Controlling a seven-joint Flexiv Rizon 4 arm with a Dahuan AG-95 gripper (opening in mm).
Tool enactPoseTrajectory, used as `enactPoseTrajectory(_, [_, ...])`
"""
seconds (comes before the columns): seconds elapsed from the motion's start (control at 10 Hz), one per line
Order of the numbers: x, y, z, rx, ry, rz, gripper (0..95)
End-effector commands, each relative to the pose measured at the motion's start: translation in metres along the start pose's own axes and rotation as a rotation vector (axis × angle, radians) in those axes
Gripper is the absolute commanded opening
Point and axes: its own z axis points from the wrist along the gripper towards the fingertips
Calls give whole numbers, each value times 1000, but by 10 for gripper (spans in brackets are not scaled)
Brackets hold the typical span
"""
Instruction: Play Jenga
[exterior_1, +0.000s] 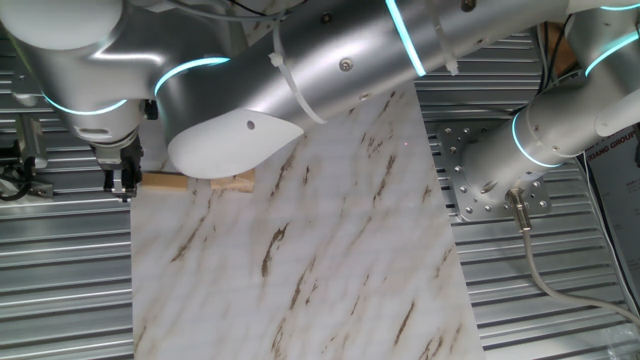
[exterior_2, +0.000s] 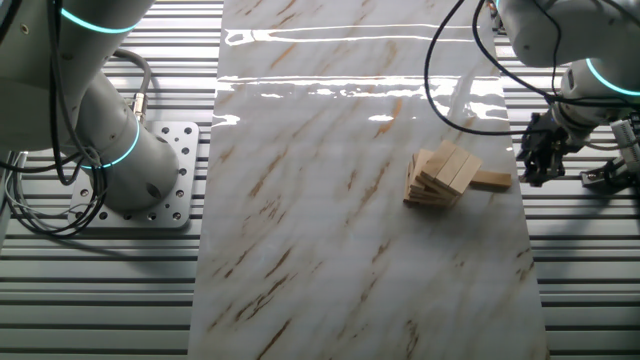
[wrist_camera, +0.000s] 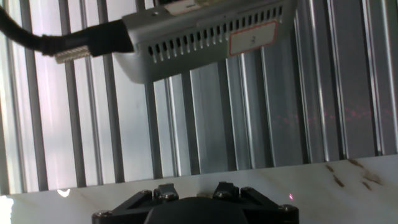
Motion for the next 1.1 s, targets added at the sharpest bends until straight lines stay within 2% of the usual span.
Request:
enactPoseTrajectory(0.1, [0, 1, -1, 2, 2, 2, 380])
enactPoseTrajectory(0.6, [1, 0, -3, 8, -4, -39, 380])
enactPoseTrajectory(1.1, [0, 0, -3, 14, 10, -47, 380])
